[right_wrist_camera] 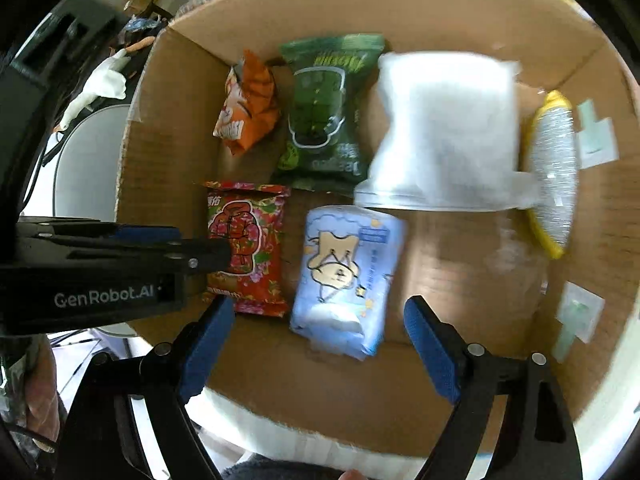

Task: Organize soft objects
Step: 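Lower both items into the box beside the others and open both tools, then grasp the lilac sock with the left tool while the right tool grasps the blue Nestle tube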

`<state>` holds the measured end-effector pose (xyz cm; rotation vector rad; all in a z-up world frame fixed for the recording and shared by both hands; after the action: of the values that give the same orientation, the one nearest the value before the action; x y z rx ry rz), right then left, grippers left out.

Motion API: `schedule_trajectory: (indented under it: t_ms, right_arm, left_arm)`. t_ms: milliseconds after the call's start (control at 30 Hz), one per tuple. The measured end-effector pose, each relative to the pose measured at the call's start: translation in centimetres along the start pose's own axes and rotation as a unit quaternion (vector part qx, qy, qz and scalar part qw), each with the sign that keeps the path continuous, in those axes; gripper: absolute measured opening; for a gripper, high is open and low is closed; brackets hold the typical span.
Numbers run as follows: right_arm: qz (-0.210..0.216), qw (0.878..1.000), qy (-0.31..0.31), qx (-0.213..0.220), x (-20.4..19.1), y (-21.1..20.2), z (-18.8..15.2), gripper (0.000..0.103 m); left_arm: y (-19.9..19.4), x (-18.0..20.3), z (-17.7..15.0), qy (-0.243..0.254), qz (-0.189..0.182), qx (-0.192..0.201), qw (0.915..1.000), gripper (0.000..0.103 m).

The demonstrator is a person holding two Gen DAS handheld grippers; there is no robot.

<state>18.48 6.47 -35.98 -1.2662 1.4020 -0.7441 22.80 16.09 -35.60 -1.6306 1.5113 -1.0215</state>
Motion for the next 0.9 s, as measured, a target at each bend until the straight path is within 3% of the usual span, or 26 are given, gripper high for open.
schedule_trajectory:
  t_ms: [133,467,667,700,733,833,900]
  right_arm:
    - [-0.044,0.999,0.008,0.030,1.4,-2.7,-2.0,0.103]
    - [-0.106,0.988,0.025,0.110,1.3,-10.1,-6.7,0.103]
    - [-0.109,0.983,0.022,0.147,0.7,-14.0,-9.7,0.103]
    - [-0.110,0.982,0.021,0.152,0.7,-14.3,-10.0,0.103]
    - [-0.108,0.982,0.021,0.155,0.6,-14.6,-10.3,0.103]
    - [-0.107,0.980,0.019,0.168,0.5,-15.9,-11.6,0.103]
    - [-0.110,0.978,0.019,0.177,0.6,-16.7,-12.4,0.103]
  left_arm:
    - [-1.9,0.9,-3.3,0.001,0.029,0.066,0.9974,0.048]
    - [-6.2,1.9,-10.2,-0.018,0.055,0.193,0.9794,0.048]
    - [-9.0,2.5,-13.6,-0.018,0.069,0.245,0.9668,0.048]
    - [-9.4,2.6,-14.1,-0.018,0.068,0.252,0.9652,0.054]
    - [-9.9,2.8,-14.7,-0.016,0.067,0.262,0.9625,0.074]
    - [-11.1,2.9,-15.9,-0.023,0.078,0.289,0.9538,0.093]
    - [-11.6,3.0,-16.5,-0.024,0.070,0.293,0.9531,0.100]
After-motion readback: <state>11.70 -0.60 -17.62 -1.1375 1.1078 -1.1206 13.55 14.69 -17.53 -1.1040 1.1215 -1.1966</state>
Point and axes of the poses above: each gripper's, at about its wrist camera, not at the fingertips, and y roughly the way its jaws point, x to its right, z to its top, the point moved 3 cm from there along y, roughly the way its jaws point, and after that the axes turned 10 degrees about -x, right-handed, at the moved point
